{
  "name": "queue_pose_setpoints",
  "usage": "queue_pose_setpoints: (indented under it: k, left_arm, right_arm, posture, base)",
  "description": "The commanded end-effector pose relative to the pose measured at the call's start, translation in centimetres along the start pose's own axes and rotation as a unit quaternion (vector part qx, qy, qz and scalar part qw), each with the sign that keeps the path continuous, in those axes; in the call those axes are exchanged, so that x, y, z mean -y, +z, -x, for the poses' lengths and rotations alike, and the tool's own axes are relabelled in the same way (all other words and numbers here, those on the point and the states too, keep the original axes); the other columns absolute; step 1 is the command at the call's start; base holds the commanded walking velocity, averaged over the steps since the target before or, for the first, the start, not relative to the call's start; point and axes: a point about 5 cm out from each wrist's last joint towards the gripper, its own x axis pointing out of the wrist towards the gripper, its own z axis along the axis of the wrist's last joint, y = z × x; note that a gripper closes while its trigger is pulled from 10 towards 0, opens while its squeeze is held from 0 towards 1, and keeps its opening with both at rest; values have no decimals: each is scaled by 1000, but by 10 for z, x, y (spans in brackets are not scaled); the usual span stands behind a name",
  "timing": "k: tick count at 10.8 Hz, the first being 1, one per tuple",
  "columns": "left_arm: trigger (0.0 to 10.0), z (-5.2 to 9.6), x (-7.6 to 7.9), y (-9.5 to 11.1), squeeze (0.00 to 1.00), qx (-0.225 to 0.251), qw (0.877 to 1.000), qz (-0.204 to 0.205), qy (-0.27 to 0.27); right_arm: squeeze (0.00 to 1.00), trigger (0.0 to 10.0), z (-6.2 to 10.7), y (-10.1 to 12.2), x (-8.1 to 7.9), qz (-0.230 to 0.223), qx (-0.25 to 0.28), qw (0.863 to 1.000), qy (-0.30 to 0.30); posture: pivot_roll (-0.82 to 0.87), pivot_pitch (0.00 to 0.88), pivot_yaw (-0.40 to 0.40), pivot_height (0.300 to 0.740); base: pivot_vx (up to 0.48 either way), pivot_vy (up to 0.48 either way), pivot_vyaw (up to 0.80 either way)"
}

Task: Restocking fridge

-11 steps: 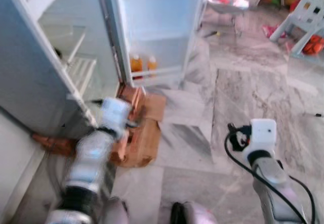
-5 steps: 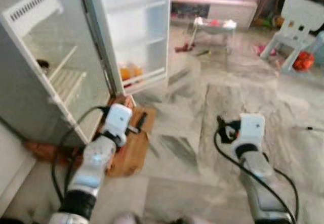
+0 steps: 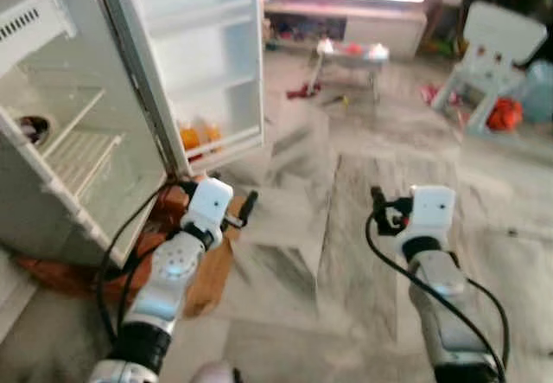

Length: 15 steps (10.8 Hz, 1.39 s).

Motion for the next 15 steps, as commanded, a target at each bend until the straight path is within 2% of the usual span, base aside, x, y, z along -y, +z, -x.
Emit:
queue_pose_setpoints:
  k: [1, 3, 6, 7, 8, 9, 10, 12, 13, 14, 15]
  left_arm:
    - [10000, -1, -3, 3, 0, 5, 1000, -4, 8]
    - [10000, 1, 1, 1, 0, 4, 1000, -6, 8]
    - [10000, 3, -8, 3, 0, 7, 999, -9, 43]
    - [10000, 7, -11, 12, 0, 11, 998, -24, 63]
    - [10000, 13, -15, 14, 0, 9, 996, -32, 80]
    - [10000, 18, -18, 13, 0, 8, 995, -43, 90]
    - [10000, 22, -19, 3, 0, -3, 995, -27, 92]
    - [10000, 22, -12, -1, 0, -8, 995, -4, 95]
    - [10000, 19, -5, -2, 0, -12, 997, 1, 82]
    - [10000, 15, 1, 2, 0, -2, 998, -3, 63]
    - [10000, 12, -3, 5, 0, 6, 997, -5, 70]
  right_arm:
    - [0, 10000, -3, 5, -5, 1, 11, 1000, 12]
    - [0, 10000, -6, 6, -8, 1, 15, 1000, 19]
    - [0, 10000, -10, 5, -9, -8, 13, 1000, 24]
    - [0, 10000, -17, 12, -14, -3, 24, 999, 35]
    - [0, 10000, -20, 16, -16, 15, 33, 998, 44]
    - [0, 10000, -22, 18, -19, 14, 35, 998, 49]
    - [0, 10000, -22, 18, -17, 22, 34, 998, 46]
    - [0, 10000, -17, 8, -5, 39, 15, 999, 28]
    - [0, 10000, -18, 4, 2, 75, 6, 997, -1]
    - [0, 10000, -19, 7, 1, 85, 24, 996, -4]
    - [0, 10000, -20, 12, 1, 107, 38, 994, -9]
  posture:
    - [47, 20, -12, 740]
    - [49, 28, -18, 740]
    - [81, 24, -11, 740]
    - [122, 36, -4, 740]
    - [131, 47, -9, 740]
    - [123, 52, -14, 740]
    - [101, 59, -24, 740]
    - [73, 42, -12, 740]
    - [43, 27, -6, 740]
    - [18, 5, 3, 740]
    - [9, 6, 9, 740]
  base:
    - [454, 0, 0]
    - [454, 0, 0]
    - [405, -251, 0]
    - [307, -364, 0]
    - [289, -379, 0]
    - [270, -394, 0]
    - [270, -394, 0]
    - [277, -390, 0]
    - [277, -390, 0]
    - [270, -394, 0]
    - [270, -394, 0]
